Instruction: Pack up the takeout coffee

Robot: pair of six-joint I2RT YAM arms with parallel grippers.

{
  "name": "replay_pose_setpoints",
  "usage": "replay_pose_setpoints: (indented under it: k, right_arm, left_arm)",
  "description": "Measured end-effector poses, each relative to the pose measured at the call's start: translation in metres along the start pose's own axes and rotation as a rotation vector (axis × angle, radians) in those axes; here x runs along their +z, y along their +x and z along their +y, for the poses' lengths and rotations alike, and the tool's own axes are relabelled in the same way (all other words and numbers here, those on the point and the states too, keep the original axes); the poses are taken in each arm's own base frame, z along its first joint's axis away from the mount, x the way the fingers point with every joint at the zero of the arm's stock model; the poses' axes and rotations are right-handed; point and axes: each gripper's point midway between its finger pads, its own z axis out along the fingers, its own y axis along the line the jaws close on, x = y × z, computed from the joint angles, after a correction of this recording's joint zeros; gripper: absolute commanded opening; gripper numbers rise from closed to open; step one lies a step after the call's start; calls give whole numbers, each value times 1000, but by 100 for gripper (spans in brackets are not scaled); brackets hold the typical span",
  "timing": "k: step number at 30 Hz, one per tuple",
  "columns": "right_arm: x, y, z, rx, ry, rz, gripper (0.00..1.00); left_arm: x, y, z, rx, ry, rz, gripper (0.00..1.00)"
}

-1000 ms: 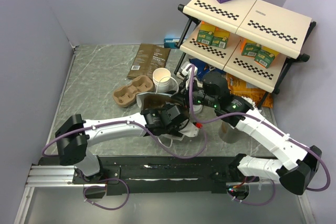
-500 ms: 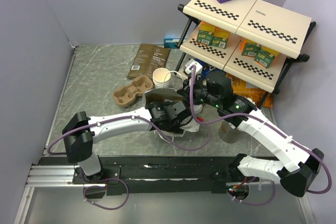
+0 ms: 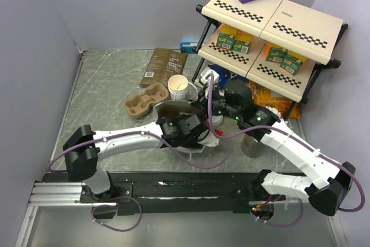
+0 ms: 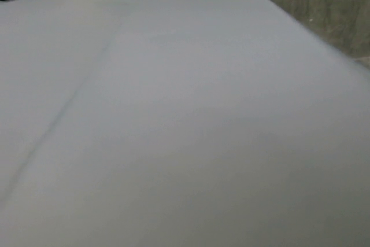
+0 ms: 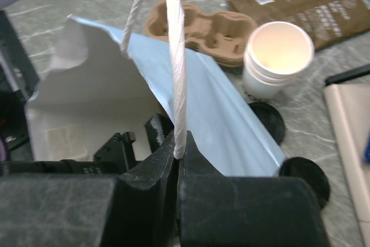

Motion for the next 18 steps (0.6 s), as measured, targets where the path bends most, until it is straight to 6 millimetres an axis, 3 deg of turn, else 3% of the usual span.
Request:
replay_pose_setpoints:
  k: [7, 18]
  right_arm:
    - [4, 2, 22, 11, -85, -4, 0]
    - [4, 4, 27, 21, -109, 1, 0]
  left_arm:
    - [-1, -9, -5, -80, -26, -109, 1]
    - [3, -20, -5, -141, -48, -192, 1]
